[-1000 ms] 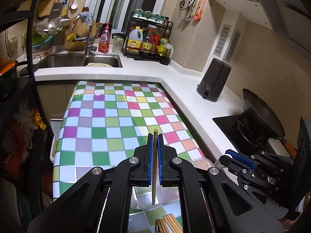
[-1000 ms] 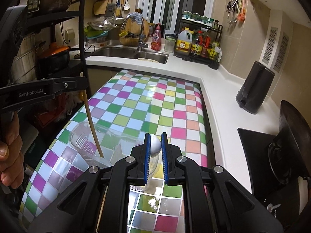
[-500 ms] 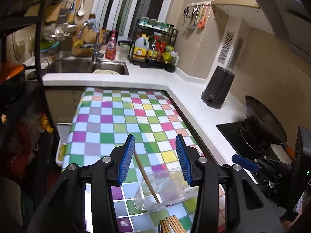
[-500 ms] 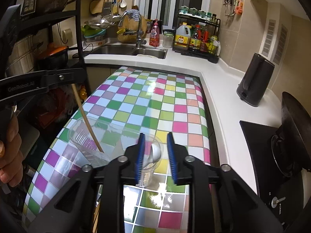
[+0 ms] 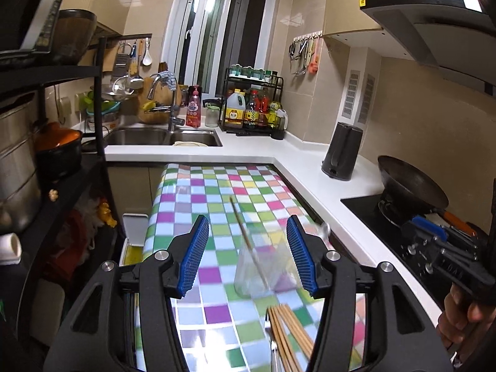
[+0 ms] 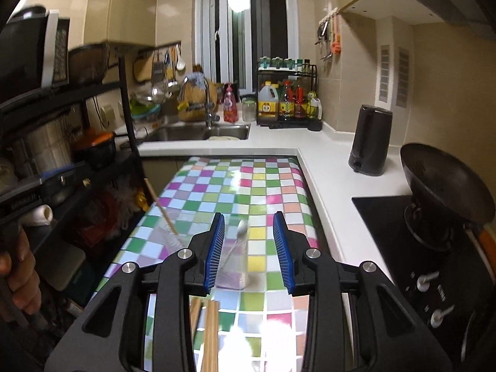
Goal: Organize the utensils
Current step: 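Open the left tool dropping the chopstick while the right tool releases the spoon into the holder, then grasp a bamboo chopstick with the right tool while the left tool approaches the white-handled fork, then grasp the white-handled fork by its handle with the left tool and lift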
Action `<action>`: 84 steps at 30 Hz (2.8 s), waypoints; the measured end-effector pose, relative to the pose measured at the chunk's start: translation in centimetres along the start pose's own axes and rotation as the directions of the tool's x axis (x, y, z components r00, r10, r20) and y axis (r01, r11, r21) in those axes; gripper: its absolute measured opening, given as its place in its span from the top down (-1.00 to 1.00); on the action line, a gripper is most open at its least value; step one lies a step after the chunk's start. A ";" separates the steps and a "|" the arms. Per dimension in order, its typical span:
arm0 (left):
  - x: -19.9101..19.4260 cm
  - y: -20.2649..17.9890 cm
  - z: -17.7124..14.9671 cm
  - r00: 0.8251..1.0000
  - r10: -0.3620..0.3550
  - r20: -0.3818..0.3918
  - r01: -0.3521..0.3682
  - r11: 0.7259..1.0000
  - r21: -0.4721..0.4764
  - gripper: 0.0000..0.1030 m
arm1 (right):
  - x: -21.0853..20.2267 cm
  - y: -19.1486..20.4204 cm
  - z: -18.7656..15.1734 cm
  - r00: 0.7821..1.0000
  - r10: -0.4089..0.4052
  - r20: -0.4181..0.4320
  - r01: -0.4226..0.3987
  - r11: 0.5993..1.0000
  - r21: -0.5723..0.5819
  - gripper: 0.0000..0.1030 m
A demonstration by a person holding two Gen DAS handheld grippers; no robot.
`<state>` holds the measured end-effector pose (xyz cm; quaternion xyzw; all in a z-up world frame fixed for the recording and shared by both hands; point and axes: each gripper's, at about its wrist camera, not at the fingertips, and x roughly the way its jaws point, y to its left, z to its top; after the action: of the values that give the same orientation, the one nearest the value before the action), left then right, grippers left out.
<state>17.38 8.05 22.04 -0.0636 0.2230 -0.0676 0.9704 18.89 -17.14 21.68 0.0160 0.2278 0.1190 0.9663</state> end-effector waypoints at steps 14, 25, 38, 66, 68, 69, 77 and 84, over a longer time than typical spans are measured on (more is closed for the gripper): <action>-4.0 0.4 -19.4 0.993 0.036 -0.111 -0.045 0.995 -0.083 0.55 | -0.3 -0.7 -17.9 0.989 0.096 -0.110 -0.084 0.990 0.112 0.85; -3.4 -2.2 -26.5 0.984 0.020 -0.179 -0.027 0.999 -0.037 0.59 | 2.7 -0.5 -23.7 0.947 0.166 -0.277 -0.137 0.983 0.123 0.79; -2.6 -2.5 -26.5 0.978 0.018 -0.206 -0.029 0.998 -0.051 0.59 | 3.3 0.7 -24.9 0.931 0.131 -0.341 -0.130 0.991 0.026 0.82; 5.6 -4.4 -23.2 0.908 0.066 -0.413 -0.067 0.998 0.011 0.65 | 3.1 1.6 -25.0 0.940 0.058 -0.337 -0.058 0.998 0.011 0.88; 5.2 -3.9 -23.3 0.909 0.059 -0.412 -0.065 0.998 -0.001 0.65 | 3.0 1.6 -25.0 0.940 0.055 -0.337 -0.055 0.998 0.012 0.88; 4.9 -3.5 -23.3 0.910 0.062 -0.409 -0.070 0.998 -0.003 0.65 | 3.0 1.6 -25.0 0.940 0.054 -0.337 -0.053 0.999 0.012 0.88; 0.8 -1.6 -25.0 0.918 0.103 -0.383 -0.110 0.994 0.003 0.65 | 2.2 1.7 -25.6 0.953 -0.020 -0.304 0.034 0.999 0.040 0.89; -0.8 -0.5 -25.7 0.928 0.113 -0.356 -0.125 0.992 -0.013 0.62 | 1.6 1.3 -26.0 0.961 -0.034 -0.274 0.058 0.995 0.081 0.88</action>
<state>5.34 5.30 -0.47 -0.0540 0.3987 -0.0151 0.9154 8.43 -16.09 -2.21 0.0368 0.3638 0.0875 0.9266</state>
